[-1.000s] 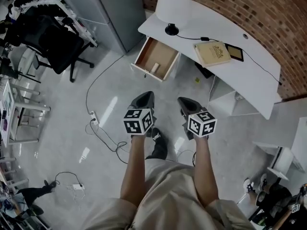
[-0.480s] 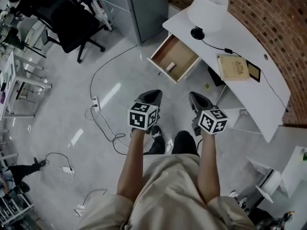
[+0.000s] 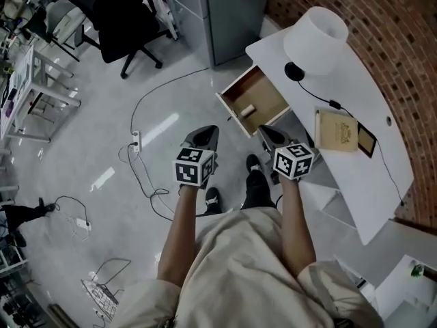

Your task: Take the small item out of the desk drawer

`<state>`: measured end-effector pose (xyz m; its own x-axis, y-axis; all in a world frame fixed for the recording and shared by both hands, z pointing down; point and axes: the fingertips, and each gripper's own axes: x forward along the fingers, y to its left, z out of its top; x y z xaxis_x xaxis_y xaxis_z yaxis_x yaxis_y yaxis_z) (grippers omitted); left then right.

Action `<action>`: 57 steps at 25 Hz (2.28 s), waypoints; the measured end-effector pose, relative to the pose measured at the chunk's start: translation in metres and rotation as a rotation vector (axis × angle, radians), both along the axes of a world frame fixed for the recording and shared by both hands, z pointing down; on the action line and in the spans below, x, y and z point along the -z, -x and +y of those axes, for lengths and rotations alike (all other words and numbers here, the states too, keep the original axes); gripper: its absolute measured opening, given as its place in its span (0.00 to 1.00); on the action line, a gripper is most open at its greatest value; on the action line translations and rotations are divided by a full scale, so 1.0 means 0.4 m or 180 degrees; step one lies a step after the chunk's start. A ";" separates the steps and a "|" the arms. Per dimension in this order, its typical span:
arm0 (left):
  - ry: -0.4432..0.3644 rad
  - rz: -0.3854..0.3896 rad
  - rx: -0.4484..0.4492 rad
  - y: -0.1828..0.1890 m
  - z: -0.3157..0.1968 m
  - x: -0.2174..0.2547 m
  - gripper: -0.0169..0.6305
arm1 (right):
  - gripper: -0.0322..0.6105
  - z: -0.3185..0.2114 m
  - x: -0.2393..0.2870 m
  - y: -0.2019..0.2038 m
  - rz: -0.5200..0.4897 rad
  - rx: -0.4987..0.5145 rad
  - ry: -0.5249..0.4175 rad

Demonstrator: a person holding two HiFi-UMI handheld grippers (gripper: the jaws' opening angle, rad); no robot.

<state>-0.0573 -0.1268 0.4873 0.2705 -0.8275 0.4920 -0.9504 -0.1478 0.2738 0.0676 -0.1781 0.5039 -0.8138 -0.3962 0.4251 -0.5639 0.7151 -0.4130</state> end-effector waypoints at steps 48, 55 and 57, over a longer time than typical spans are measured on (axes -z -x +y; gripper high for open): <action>0.0448 0.0332 0.0721 -0.098 -0.225 -0.526 0.05 | 0.09 -0.324 -0.732 0.131 0.1997 0.2608 -0.0830; 0.0470 0.0419 0.0589 -0.089 -0.243 -0.654 0.05 | 0.14 -0.336 -0.885 0.146 0.2204 0.2897 -0.0768; 0.0469 0.0480 0.0558 -0.095 -0.255 -0.689 0.05 | 0.15 -0.340 -0.922 0.145 0.2246 0.3014 -0.0747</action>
<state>-0.0192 -0.2288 0.7631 0.2087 -0.7905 0.5758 -0.9048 0.0673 0.4204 0.0097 -0.3143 0.8726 -0.4409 0.1053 0.8914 0.1760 0.9840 -0.0291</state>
